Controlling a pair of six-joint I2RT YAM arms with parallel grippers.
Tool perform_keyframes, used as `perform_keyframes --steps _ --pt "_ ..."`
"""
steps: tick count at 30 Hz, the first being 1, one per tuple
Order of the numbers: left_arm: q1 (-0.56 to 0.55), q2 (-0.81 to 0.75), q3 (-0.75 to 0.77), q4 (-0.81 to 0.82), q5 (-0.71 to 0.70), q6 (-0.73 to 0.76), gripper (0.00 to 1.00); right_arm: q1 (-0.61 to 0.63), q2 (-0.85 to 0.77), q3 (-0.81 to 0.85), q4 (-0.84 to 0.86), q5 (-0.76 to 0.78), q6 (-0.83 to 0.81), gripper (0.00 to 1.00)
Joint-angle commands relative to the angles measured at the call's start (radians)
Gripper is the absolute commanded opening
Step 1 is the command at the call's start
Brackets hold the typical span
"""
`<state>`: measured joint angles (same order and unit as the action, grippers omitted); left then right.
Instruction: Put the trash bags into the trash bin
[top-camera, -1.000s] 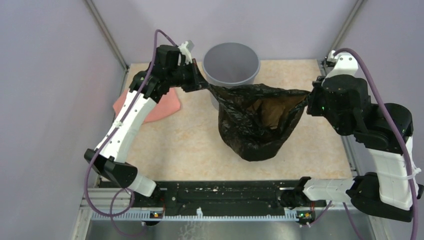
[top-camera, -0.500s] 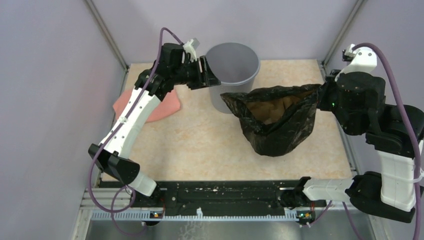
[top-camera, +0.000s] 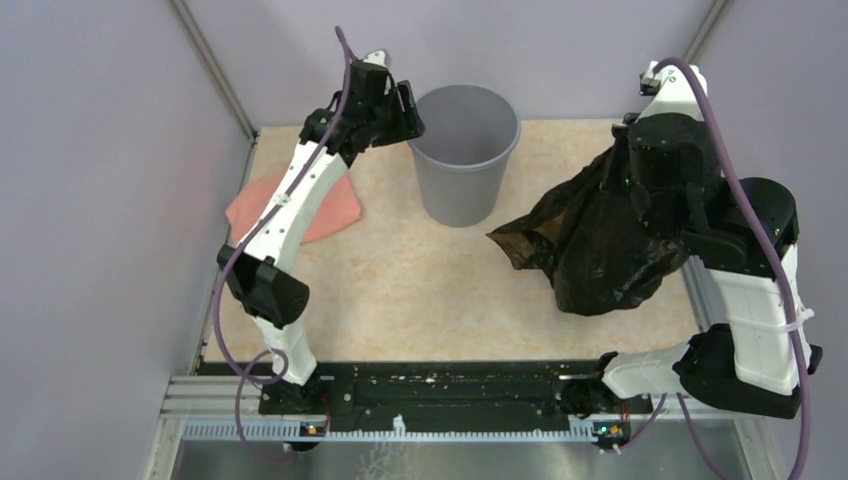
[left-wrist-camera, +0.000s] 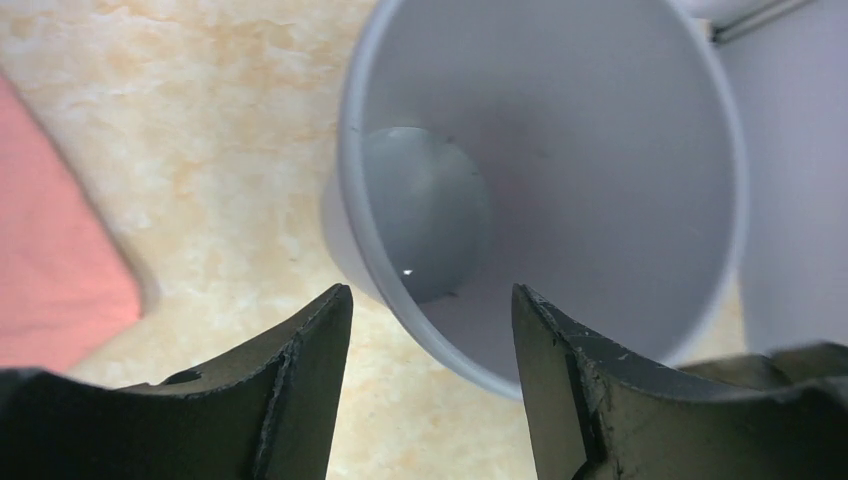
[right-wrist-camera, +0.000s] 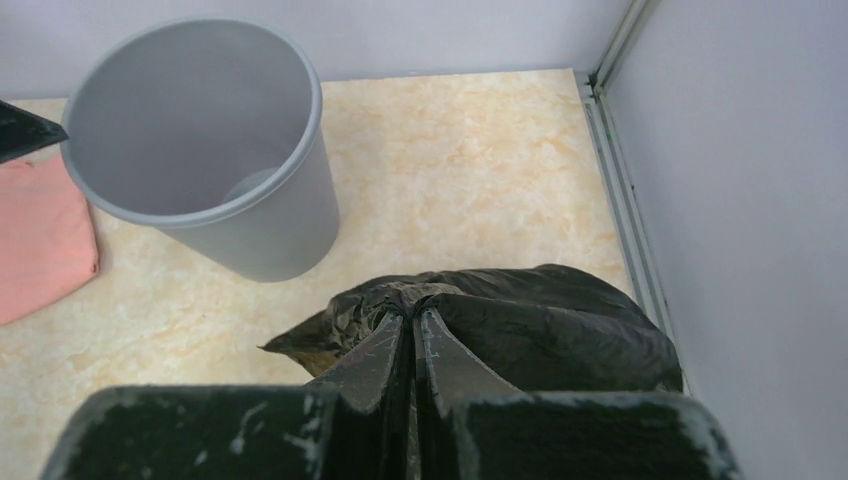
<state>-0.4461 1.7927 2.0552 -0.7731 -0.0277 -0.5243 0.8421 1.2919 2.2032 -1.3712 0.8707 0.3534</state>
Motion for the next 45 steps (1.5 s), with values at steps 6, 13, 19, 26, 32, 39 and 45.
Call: perform_keyframes --steps 6,13,19,26,32,39,45 --pt "0.021 0.158 0.150 -0.020 -0.051 0.115 0.65 -0.005 -0.014 0.078 0.124 0.006 -0.105 0.00" --pt "0.021 0.201 0.169 -0.041 -0.041 0.147 0.50 -0.004 -0.042 0.104 0.296 -0.050 -0.214 0.00" --pt "0.020 0.208 0.168 -0.066 -0.016 0.167 0.26 -0.004 -0.079 0.129 0.554 -0.197 -0.318 0.00" --pt "0.020 0.197 0.222 -0.119 0.083 0.176 0.02 -0.005 -0.116 0.063 0.906 -0.443 -0.338 0.00" --pt "0.010 0.141 0.197 -0.161 0.128 0.179 0.00 -0.005 -0.108 0.038 1.143 -0.556 -0.300 0.00" --pt "-0.034 0.002 0.029 -0.129 0.173 0.141 0.00 -0.005 -0.030 0.017 1.291 -0.668 -0.201 0.00" --pt "-0.077 -0.119 -0.122 -0.099 0.178 0.105 0.00 -0.005 0.037 0.012 1.299 -0.726 -0.127 0.00"
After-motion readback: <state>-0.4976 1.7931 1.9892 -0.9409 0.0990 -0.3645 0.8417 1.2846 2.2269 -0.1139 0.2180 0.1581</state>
